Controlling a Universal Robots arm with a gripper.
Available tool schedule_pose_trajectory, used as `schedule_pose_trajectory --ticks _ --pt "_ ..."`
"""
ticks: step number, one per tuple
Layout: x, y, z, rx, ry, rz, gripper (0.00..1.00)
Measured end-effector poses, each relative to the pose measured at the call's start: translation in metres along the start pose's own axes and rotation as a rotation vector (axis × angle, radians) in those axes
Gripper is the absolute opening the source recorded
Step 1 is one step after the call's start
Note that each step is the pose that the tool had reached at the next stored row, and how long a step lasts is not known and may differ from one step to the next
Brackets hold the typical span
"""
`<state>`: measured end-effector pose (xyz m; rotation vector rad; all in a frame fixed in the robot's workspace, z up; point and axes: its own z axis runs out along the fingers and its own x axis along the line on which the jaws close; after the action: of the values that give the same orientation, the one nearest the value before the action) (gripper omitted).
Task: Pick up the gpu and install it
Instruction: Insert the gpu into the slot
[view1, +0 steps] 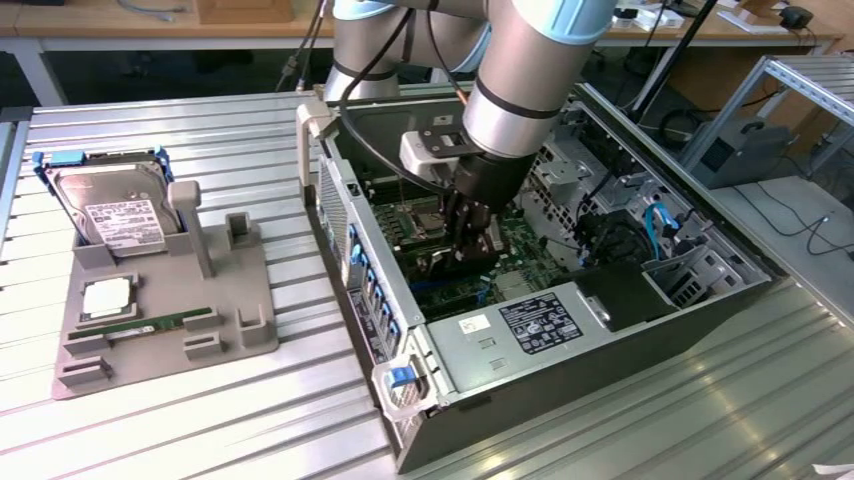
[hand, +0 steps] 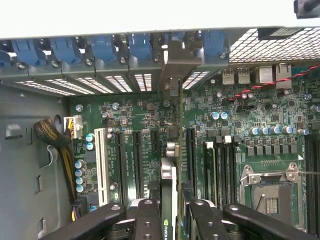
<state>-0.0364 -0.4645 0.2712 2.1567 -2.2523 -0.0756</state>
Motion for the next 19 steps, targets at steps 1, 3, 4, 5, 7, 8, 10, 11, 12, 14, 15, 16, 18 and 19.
schedule_pose_trajectory --ticks 1,3,4,5,7,8,10,11,12,14,15,16,18,19 --pt "-0.0007 0.0001 0.0000 0.0000 0.0014 -0.004 0.27" --pt "-0.0024 0.0001 0.0000 -0.0001 0.0031 -0.009 0.27" --pt "-0.0031 0.0001 0.0000 -0.0001 0.0035 -0.013 0.27" --pt "-0.0031 0.0001 0.0000 -0.0002 0.0039 -0.020 0.27" --pt "-0.0032 0.0001 0.0002 -0.0003 0.0041 -0.024 0.27" --pt "-0.0032 0.0001 0.0005 -0.0003 0.0041 -0.026 0.27" --pt "-0.0034 0.0001 0.0015 -0.0004 0.0045 -0.032 0.27" --pt "-0.0036 0.0001 0.0017 -0.0004 0.0045 -0.035 0.27" --pt "-0.0037 0.0001 0.0018 -0.0005 0.0047 -0.037 0.27" --pt "-0.0040 0.0001 0.0018 -0.0006 0.0052 -0.047 0.27" --pt "-0.0042 0.0001 0.0019 -0.0007 0.0055 -0.053 0.27" --pt "-0.0042 0.0001 0.0020 -0.0008 0.0057 -0.056 0.27" --pt "-0.0042 0.0001 0.0022 -0.0009 0.0062 -0.062 0.27" --pt "-0.0043 0.0000 0.0025 -0.0009 0.0061 -0.062 0.27"
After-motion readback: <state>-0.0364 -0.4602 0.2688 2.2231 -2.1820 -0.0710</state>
